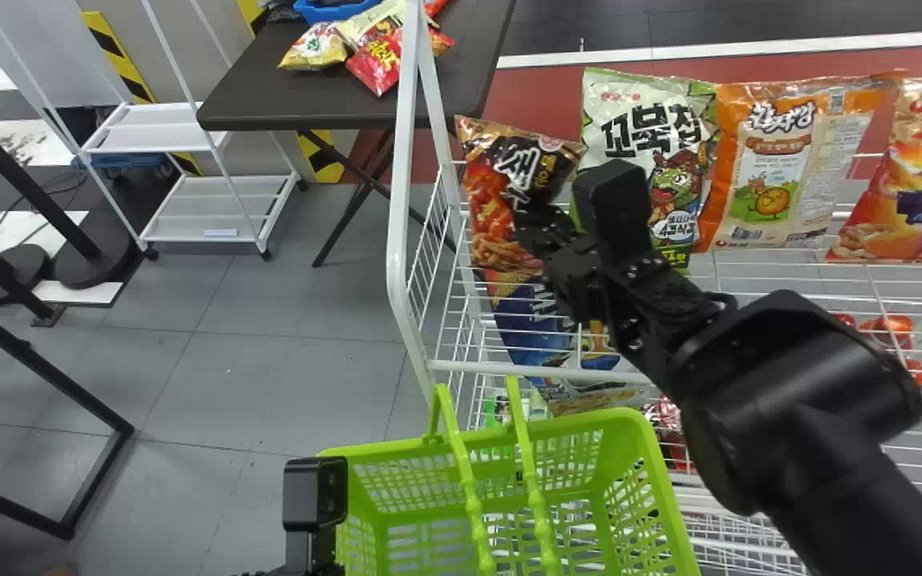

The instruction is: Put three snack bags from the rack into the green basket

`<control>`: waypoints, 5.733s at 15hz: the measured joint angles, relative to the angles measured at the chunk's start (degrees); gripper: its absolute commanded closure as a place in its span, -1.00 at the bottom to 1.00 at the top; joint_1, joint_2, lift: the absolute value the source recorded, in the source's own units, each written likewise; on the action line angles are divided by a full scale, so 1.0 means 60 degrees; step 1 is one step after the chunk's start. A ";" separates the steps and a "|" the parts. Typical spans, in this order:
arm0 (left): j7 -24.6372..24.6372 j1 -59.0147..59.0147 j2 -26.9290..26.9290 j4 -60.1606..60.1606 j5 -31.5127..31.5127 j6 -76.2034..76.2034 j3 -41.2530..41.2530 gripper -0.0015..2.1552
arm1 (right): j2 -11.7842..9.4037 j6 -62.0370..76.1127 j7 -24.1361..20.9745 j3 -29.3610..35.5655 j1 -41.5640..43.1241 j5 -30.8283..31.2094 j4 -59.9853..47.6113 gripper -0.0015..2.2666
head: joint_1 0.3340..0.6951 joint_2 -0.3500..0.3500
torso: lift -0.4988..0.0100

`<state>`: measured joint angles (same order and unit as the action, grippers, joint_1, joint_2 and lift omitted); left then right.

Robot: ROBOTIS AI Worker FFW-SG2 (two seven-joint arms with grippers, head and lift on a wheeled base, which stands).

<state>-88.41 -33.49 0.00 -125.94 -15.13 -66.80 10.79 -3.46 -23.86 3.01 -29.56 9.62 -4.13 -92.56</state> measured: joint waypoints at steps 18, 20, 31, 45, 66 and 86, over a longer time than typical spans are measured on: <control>0.0384 0.0667 0.0000 0.0081 0.0224 -0.0809 0.0208 0.99 | -0.2560 -0.9324 0.0818 0.3529 -0.2853 -0.3489 -0.8896 0.98 | 1.00 -0.12 | 0.96; 0.0472 0.0684 0.0000 0.0099 0.0213 -0.0813 0.0176 0.99 | -0.2577 -1.0163 0.0872 0.3789 -0.2975 -0.4119 -0.9215 0.98 | 1.00 -0.13 | 0.96; 0.0673 0.0738 0.0000 0.0043 -0.0115 -0.0898 -0.0143 0.99 | -0.2083 -1.0499 0.1142 0.2152 -0.3658 -0.4707 -0.8109 -0.11 | 1.00 0.33 | 0.96; 0.0671 0.0747 0.0000 0.0057 -0.0202 -0.0897 -0.0011 0.99 | -0.1790 -0.9310 0.1681 0.4499 -0.3901 -0.6616 -0.6889 -0.96 | 1.00 0.13 | 0.96; 0.0497 0.0452 0.0000 -0.0167 -0.0304 -0.0984 0.0125 0.99 | -0.1688 0.0519 0.0259 0.2819 0.0393 -0.2143 0.1075 -0.62 | 1.00 -0.45 | 0.96; 0.0499 0.0364 0.0000 -0.0220 -0.0334 -0.0990 0.0181 0.99 | -0.1948 -0.3431 0.0334 0.3941 -0.1702 -0.2680 -0.4063 0.98 | 1.00 -0.43 | 0.96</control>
<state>-85.41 -31.30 0.00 -127.26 -17.14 -72.73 11.87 -15.14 -44.45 5.02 -5.91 -0.59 -20.21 -116.94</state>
